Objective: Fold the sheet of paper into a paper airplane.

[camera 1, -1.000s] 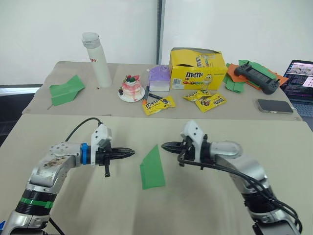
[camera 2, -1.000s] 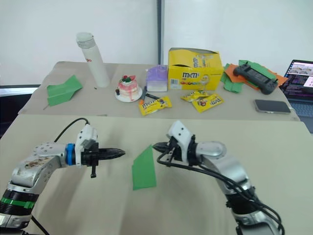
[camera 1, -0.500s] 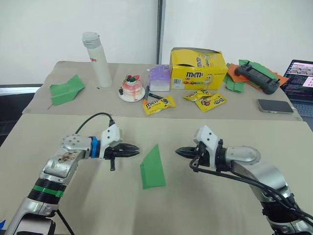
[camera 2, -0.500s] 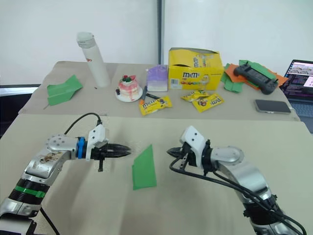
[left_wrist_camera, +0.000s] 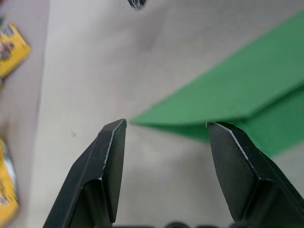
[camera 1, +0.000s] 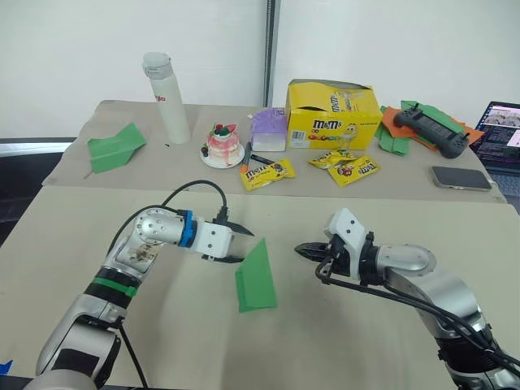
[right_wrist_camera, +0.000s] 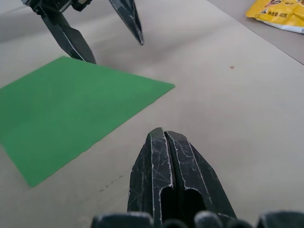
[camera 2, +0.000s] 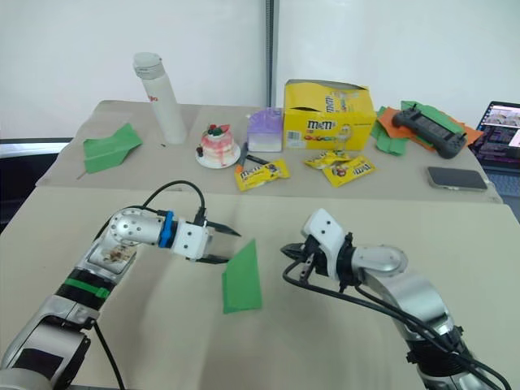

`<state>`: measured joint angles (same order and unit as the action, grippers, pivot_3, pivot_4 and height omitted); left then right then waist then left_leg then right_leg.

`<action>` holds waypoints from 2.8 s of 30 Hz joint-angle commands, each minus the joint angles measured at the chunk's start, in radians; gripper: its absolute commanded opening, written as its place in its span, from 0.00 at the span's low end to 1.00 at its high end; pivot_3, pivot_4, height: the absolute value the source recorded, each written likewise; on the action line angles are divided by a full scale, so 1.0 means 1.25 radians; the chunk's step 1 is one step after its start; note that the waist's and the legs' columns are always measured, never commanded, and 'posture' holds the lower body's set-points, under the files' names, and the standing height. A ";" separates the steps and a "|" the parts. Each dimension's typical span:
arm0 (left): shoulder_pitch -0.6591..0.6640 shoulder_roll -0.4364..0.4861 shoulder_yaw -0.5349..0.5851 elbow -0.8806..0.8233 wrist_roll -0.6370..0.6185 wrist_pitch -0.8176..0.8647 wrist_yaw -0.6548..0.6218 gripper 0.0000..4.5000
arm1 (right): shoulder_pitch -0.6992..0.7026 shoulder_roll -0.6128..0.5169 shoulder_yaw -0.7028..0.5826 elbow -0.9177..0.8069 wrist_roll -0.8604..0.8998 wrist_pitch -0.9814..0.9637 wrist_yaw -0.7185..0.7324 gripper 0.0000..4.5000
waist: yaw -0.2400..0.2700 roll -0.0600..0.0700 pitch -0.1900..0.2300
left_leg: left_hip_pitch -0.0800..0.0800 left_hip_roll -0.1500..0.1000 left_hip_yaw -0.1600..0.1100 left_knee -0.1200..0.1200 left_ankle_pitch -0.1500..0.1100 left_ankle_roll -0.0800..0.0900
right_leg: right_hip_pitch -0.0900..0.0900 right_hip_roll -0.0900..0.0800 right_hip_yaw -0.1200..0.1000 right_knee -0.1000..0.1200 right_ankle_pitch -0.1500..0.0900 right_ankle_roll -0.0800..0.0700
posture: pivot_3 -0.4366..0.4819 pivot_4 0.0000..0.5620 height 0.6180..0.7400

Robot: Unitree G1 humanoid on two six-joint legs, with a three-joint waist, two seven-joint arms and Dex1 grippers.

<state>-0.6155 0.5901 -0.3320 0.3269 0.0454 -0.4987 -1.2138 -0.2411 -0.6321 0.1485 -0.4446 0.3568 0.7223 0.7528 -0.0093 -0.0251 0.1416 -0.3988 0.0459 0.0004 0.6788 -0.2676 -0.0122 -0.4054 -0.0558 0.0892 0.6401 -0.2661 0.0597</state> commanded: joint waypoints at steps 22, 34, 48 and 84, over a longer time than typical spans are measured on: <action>-0.007 0.037 -0.022 -0.059 0.111 0.105 0.052 0.00 | -0.059 0.012 -0.027 0.025 -0.013 0.004 -0.072 0.00 | -0.003 0.000 0.000 | 0.000 0.000 0.000 0.001 0.000 0.000 | 0.000 0.000 0.000 0.002 0.000 0.000 | 0.48 0.27 1.00; 0.089 -0.003 -0.007 -0.451 0.138 0.861 0.109 0.00 | -0.135 0.031 -0.070 0.120 -0.061 -0.020 -0.142 0.00 | -0.002 0.000 0.000 | 0.000 0.000 -0.001 0.001 0.000 0.000 | 0.000 0.000 0.000 0.004 -0.001 0.001 | 0.48 0.27 1.00; 0.079 -0.004 -0.006 -0.528 -0.004 0.993 0.079 0.49 | -0.130 0.026 -0.097 0.106 -0.055 -0.037 -0.113 0.00 | -0.003 0.000 0.000 | 0.000 0.000 -0.001 0.001 0.000 0.000 | -0.001 0.000 0.001 0.004 -0.001 0.001 | 0.48 0.27 1.00; -0.016 0.000 0.201 -0.061 -0.289 0.614 -0.080 0.36 | 0.110 0.047 0.074 0.025 -0.124 -0.338 0.051 0.00 | -0.004 0.000 0.000 | 0.001 -0.001 -0.001 0.003 0.000 0.000 | 0.000 0.000 0.000 0.005 -0.001 0.001 | 0.48 0.27 1.00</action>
<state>-0.6184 0.5907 -0.0771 0.2549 -0.3142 0.2940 -1.2911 -0.1020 -0.5780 0.2441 -0.3939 0.1993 0.3418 0.8067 -0.0140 -0.0253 0.1417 -0.3973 0.0451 -0.0005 0.6820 -0.2675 -0.0121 -0.4051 -0.0557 0.0896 0.6460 -0.2668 0.0609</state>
